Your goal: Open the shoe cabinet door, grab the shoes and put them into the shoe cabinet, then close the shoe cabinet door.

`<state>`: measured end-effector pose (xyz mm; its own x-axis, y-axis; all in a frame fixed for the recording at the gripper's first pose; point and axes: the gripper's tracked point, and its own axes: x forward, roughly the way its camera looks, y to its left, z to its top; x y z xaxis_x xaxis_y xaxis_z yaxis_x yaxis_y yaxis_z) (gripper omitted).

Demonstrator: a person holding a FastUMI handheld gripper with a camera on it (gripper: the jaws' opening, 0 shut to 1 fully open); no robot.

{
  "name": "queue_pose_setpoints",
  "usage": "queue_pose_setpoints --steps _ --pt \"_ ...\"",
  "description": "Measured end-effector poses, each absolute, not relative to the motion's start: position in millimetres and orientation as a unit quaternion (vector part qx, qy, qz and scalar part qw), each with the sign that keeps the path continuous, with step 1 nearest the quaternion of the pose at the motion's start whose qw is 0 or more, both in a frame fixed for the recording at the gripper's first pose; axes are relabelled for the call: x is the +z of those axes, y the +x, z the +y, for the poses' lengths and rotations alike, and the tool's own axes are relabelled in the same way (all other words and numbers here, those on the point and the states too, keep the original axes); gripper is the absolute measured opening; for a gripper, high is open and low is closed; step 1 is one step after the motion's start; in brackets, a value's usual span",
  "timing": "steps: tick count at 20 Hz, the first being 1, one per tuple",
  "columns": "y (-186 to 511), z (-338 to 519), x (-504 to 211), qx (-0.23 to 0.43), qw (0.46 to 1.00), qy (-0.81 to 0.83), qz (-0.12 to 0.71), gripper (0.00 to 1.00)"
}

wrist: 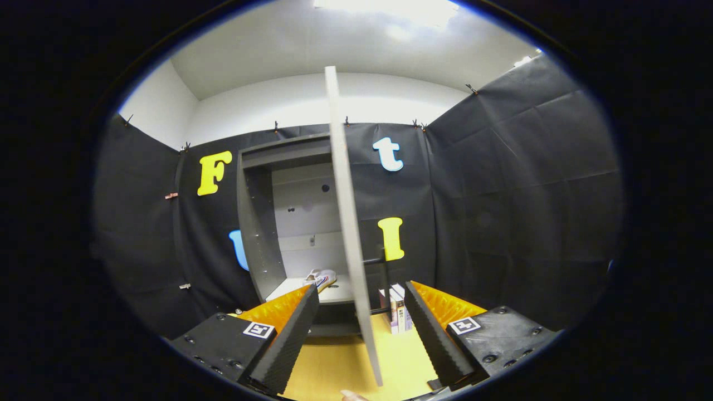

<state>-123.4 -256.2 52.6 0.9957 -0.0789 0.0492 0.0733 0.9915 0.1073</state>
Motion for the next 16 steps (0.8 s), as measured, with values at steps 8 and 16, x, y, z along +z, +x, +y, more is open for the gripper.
queue_pose_setpoints --steps 8,16 --pt "-59.7 -294.8 19.4 0.033 0.997 0.063 0.015 0.98" --pt "-21.3 -286.7 4.2 0.077 0.993 0.08 0.04 0.98"
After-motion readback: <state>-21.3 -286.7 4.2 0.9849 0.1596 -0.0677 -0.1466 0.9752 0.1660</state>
